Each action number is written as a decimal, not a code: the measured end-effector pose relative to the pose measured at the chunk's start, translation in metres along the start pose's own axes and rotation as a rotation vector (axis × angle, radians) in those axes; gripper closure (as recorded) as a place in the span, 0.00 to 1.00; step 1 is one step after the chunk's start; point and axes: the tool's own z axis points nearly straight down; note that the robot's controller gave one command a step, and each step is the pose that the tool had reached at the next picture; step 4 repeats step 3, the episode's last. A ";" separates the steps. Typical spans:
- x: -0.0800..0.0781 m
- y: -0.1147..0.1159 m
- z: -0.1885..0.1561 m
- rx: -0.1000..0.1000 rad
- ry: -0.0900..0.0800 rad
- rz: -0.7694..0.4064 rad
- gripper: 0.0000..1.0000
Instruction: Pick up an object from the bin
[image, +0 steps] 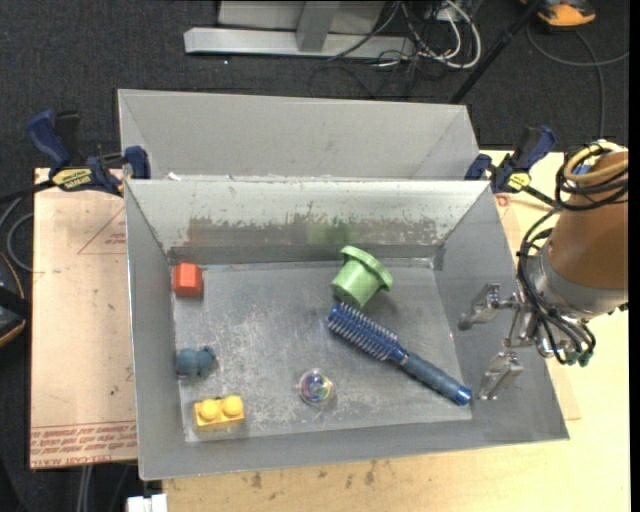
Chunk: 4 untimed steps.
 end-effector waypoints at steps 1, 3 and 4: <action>-0.038 0.014 0.149 0.001 -0.012 -0.166 0.00; -0.051 0.016 0.017 0.004 -0.017 -0.162 1.00; -0.051 0.016 0.017 0.004 -0.017 -0.162 1.00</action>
Offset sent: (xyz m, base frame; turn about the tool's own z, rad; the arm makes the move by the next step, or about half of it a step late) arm 0.0346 0.0135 -0.1475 -0.1683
